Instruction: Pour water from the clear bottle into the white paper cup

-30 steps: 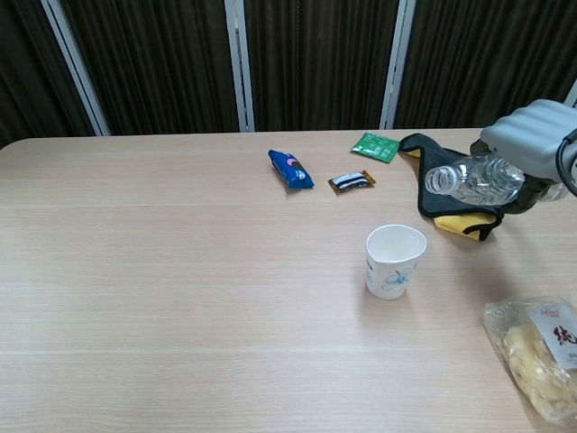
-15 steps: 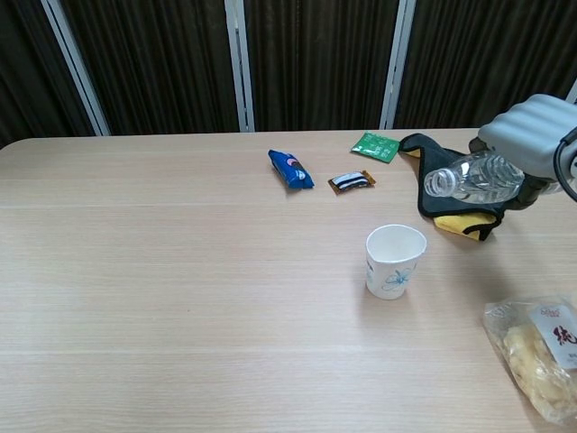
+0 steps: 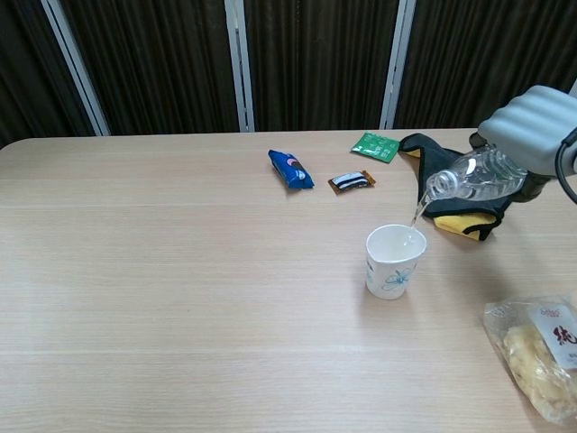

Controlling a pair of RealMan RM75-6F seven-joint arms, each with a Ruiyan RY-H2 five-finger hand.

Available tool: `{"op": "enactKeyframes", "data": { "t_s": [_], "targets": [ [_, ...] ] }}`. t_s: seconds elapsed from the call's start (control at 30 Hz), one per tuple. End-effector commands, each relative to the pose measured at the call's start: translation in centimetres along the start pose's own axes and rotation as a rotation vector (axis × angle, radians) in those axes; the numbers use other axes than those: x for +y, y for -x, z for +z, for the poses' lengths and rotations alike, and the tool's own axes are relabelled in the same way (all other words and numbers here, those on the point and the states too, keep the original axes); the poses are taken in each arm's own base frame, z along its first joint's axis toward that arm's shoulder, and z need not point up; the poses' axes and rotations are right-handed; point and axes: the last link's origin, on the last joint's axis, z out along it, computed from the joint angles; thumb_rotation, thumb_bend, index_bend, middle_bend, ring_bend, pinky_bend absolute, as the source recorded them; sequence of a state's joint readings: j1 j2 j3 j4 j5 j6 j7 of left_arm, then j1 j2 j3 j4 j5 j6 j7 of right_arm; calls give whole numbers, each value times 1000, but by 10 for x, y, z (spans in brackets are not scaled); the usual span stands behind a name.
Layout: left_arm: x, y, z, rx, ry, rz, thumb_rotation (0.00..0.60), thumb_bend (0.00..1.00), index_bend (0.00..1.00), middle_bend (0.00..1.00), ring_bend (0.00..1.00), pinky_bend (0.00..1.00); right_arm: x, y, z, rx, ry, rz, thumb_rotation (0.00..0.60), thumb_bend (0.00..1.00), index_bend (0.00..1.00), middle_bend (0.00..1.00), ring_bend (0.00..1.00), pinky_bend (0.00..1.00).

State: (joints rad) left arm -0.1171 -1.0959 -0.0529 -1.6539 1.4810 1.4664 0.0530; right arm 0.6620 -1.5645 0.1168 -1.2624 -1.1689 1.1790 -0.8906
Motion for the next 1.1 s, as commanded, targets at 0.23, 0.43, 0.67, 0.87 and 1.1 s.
{"op": "enactKeyframes", "data": {
  "t_s": [0.23, 0.43, 0.67, 0.87, 1.1],
  "targets": [
    [0, 0, 0, 0, -1, 1, 600, 0, 0, 0, 0, 0, 0, 2, 0, -4, 1, -5, 600, 585, 544, 629, 553, 444],
    [0, 0, 0, -2, -2, 0, 600, 0, 0, 0, 0, 0, 0, 2, 0, -3, 1, -8, 600, 583, 544, 629, 553, 444],
    [-1, 0, 0, -2, -4, 0, 600, 0, 0, 0, 0, 0, 1, 2, 0, -6, 6, 10, 600, 585, 544, 630, 553, 444],
    [-1, 0, 1, -5, -5, -2, 600, 0, 0, 0, 0, 0, 3, 4, 0, -11, 5, 98, 600, 585, 550, 636, 562, 451],
    [-1, 0, 0, -8, -3, -6, 600, 0, 0, 0, 0, 0, 8, 0, -5, -22, -31, 311, 600, 599, 559, 649, 573, 467]
  ]
}}
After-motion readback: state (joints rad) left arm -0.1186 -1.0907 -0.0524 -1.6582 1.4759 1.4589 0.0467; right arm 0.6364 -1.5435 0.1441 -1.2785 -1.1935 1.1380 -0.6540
